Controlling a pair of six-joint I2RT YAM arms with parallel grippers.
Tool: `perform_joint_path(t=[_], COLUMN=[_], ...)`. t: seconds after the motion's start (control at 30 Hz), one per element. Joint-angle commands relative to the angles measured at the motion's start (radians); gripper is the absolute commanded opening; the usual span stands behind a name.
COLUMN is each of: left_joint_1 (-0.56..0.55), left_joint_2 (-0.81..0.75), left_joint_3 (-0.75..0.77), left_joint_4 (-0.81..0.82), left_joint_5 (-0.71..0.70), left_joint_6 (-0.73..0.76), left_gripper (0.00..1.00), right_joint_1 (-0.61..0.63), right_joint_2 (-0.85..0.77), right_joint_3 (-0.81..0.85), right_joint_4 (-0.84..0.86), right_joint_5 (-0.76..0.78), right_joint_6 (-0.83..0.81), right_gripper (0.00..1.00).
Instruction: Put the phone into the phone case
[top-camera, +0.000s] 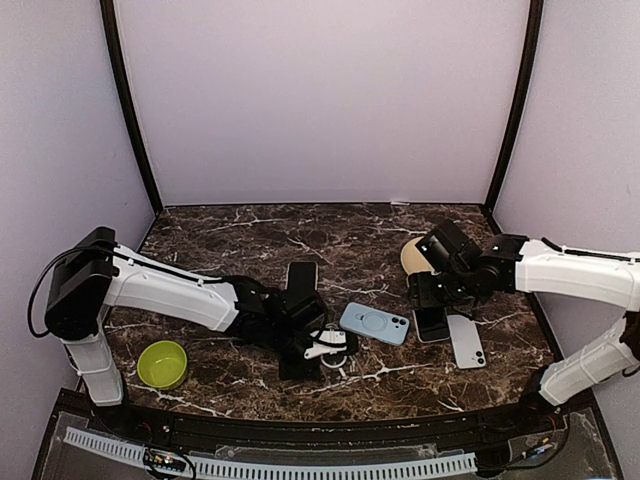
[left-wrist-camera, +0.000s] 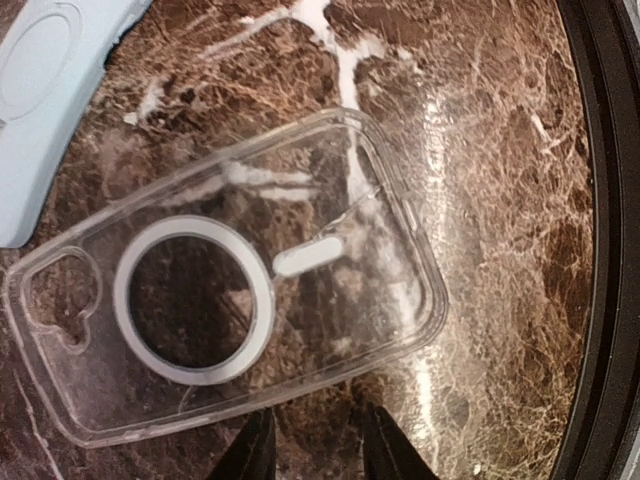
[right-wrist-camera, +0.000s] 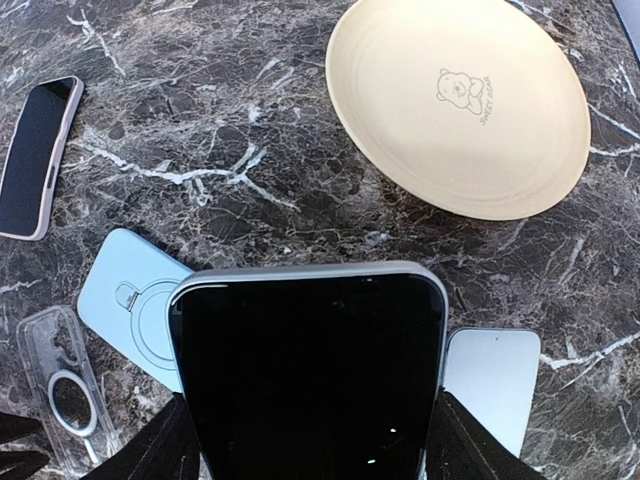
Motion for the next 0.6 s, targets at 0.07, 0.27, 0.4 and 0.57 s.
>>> perform_joint_path(t=[0.07,0.27,0.4,0.57], left_joint_1=[0.037,0.193,0.288,0.404], left_joint_2=[-0.146,-0.303,-0.409,-0.512], left_joint_3=[0.013,-0.047,-0.110,-0.190], left_joint_4=[0.023,0.074,0.135,0.165], left_joint_5=[-0.082,-0.124,-0.180,-0.236], left_joint_6=[-0.075,-0.278,-0.387,-0.499], left_gripper=[0.34,0.41,0.47,0.56], right_joint_1=[0.024,0.094,0.169,0.290], right_joint_2=[-0.019,0.055,0.125,0.280], right_joint_3=[0.048,0.163,0.225,0.307], right_joint_4=[0.090,0.072,0.115,0.241], right_joint_5=[0.019,0.076,0.107,0.124], right_joint_6=[-0.012,-0.011,0.020,0.059], right_gripper=[0.36,0.36,0.36,0.35])
